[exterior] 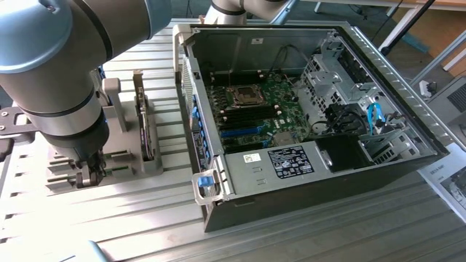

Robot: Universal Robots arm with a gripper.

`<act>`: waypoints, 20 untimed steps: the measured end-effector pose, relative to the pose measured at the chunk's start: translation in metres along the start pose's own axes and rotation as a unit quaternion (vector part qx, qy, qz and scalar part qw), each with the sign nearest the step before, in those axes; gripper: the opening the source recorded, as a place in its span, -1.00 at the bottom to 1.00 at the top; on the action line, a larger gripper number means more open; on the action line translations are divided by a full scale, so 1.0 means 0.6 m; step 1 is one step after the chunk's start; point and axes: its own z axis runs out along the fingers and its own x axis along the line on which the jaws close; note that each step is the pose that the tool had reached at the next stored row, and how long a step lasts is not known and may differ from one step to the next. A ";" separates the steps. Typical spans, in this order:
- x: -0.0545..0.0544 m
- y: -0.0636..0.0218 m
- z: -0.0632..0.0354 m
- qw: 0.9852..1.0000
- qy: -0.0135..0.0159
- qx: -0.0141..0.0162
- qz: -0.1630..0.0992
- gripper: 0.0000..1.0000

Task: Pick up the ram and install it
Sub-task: 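Pick up the ram and move it above insertion slot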

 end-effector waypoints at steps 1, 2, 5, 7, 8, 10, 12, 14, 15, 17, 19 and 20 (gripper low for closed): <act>0.000 0.000 0.000 1.000 0.000 0.000 0.000 -0.52; -0.001 0.000 0.000 1.000 0.000 0.000 0.000 -0.52; -0.003 0.000 0.000 1.000 0.000 0.000 0.000 -0.52; -0.005 -0.001 0.001 1.000 0.000 0.000 0.000 -0.52; -0.005 -0.001 0.001 1.000 0.000 0.000 0.000 -0.52; -0.006 -0.001 0.001 1.000 0.000 0.000 0.000 -0.52; -0.006 -0.001 0.003 1.000 0.000 0.000 0.000 -0.52; -0.006 -0.001 0.005 1.000 0.000 0.000 0.000 -0.52; -0.006 -0.001 0.006 1.000 0.000 0.000 0.000 -0.52; -0.006 -0.001 0.007 1.000 0.000 0.000 0.000 -0.52; -0.006 -0.001 0.008 1.000 0.000 0.000 0.000 -0.52; -0.006 -0.001 0.009 1.000 0.000 0.000 0.000 -0.52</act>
